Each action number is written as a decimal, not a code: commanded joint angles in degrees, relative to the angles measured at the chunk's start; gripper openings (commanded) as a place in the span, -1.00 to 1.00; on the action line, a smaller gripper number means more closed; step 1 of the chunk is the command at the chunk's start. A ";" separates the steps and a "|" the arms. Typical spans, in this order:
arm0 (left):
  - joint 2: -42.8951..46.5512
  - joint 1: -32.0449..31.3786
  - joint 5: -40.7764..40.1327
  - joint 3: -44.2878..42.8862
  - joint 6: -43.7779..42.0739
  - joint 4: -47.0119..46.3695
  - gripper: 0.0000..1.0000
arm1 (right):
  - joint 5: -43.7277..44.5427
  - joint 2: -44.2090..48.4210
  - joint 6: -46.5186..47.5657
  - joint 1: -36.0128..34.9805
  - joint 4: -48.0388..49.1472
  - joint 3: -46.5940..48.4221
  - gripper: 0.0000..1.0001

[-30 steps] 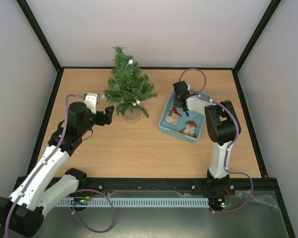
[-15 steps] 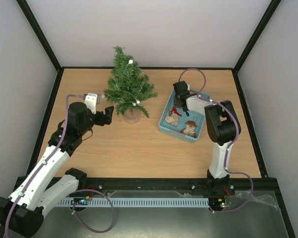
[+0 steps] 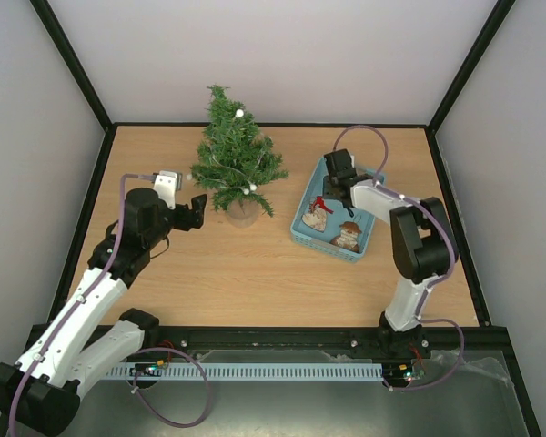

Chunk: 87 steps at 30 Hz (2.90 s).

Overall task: Decorate the small christmas tree
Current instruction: Pick up the decoration item from the storage box, then hang the decoration item on the Christmas tree.

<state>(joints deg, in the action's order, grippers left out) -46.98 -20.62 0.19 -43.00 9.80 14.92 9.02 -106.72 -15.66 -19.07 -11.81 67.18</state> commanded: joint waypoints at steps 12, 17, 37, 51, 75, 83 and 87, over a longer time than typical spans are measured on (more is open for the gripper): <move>3.13 -0.30 1.70 -4.38 5.06 1.87 0.66 | -12.45 26.29 -1.10 -0.45 -9.09 0.99 -0.03; 3.08 -0.38 13.06 -9.08 8.62 0.06 0.45 | -18.42 33.28 -2.75 -1.33 -8.98 2.88 -0.03; -6.25 -9.84 34.25 -16.70 15.07 -14.71 0.09 | -36.85 40.98 -14.33 -15.51 6.71 4.48 -0.03; -5.91 -14.02 32.19 -9.98 19.05 -28.12 0.17 | -44.91 40.88 -17.83 -17.67 15.19 6.23 -0.06; -10.39 -14.41 33.16 -4.69 -2.52 -50.17 -0.12 | -50.83 41.12 -25.57 -17.76 23.93 3.63 -0.02; -13.65 -14.83 31.19 -6.81 -2.63 -50.24 -0.15 | -51.82 41.28 -28.46 -17.77 27.03 1.93 -0.02; -14.53 -14.89 31.09 -7.09 -2.68 -50.78 -0.16 | -51.73 41.58 -28.68 -17.79 27.72 0.84 -0.01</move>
<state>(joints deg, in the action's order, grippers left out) -60.77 -35.09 31.27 -48.05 8.29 -32.18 -41.65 -66.32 -43.09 -36.51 12.29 69.08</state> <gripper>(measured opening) 0.424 0.495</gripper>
